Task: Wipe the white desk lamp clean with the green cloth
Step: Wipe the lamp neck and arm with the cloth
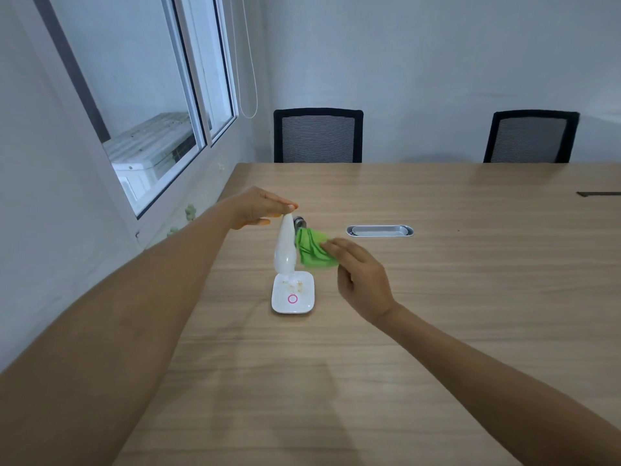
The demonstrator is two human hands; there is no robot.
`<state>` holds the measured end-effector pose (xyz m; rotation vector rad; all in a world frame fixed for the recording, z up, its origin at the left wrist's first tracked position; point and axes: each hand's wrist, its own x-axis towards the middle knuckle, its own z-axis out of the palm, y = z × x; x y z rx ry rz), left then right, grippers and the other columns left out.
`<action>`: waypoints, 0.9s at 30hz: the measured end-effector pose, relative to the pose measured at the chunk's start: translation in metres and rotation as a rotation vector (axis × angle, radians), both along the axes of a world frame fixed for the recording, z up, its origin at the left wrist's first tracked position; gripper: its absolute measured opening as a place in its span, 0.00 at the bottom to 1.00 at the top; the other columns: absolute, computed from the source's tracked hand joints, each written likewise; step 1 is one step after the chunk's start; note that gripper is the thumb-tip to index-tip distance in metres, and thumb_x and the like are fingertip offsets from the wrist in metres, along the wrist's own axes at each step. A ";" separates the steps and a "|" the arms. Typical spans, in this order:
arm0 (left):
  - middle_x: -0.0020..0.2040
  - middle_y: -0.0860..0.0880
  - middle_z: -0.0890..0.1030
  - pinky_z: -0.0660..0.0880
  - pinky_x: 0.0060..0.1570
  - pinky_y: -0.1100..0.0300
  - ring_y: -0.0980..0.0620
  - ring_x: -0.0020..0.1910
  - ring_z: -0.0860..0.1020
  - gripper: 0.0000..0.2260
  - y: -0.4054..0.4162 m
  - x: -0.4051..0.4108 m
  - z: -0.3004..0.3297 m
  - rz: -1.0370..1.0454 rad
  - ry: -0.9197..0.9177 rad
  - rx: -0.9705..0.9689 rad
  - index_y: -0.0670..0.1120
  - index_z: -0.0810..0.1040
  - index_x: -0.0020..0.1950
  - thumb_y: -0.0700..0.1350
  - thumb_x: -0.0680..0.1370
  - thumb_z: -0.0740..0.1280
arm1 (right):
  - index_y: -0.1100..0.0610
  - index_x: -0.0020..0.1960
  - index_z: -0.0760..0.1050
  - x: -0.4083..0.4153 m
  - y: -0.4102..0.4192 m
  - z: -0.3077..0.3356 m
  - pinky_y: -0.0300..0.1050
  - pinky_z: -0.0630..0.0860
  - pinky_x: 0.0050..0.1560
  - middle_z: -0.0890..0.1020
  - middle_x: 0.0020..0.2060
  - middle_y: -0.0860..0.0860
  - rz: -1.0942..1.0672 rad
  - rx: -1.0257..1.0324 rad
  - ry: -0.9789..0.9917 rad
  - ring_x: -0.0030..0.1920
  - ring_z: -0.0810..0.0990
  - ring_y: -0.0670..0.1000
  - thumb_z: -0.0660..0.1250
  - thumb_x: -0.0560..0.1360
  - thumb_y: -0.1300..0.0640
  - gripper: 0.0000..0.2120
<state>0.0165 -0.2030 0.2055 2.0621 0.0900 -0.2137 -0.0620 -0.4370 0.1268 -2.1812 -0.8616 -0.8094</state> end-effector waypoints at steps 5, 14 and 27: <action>0.60 0.52 0.80 0.71 0.56 0.60 0.52 0.64 0.74 0.16 -0.002 0.004 -0.001 0.016 -0.003 -0.013 0.47 0.81 0.59 0.47 0.72 0.72 | 0.67 0.58 0.78 0.010 0.018 0.022 0.50 0.82 0.53 0.83 0.55 0.60 -0.058 0.077 -0.001 0.56 0.82 0.58 0.61 0.65 0.80 0.24; 0.59 0.49 0.82 0.74 0.54 0.67 0.55 0.61 0.76 0.17 0.000 0.003 -0.003 0.020 -0.013 -0.063 0.45 0.80 0.61 0.46 0.73 0.72 | 0.64 0.61 0.77 0.002 0.017 -0.004 0.53 0.83 0.48 0.82 0.57 0.59 0.017 -0.025 0.109 0.55 0.82 0.58 0.63 0.66 0.77 0.25; 0.59 0.45 0.80 0.72 0.58 0.63 0.55 0.54 0.78 0.19 0.001 0.012 -0.016 0.053 0.031 -0.329 0.37 0.75 0.65 0.42 0.75 0.69 | 0.65 0.57 0.80 -0.008 0.029 0.006 0.49 0.83 0.51 0.83 0.55 0.59 0.122 -0.015 -0.054 0.55 0.82 0.58 0.63 0.64 0.79 0.24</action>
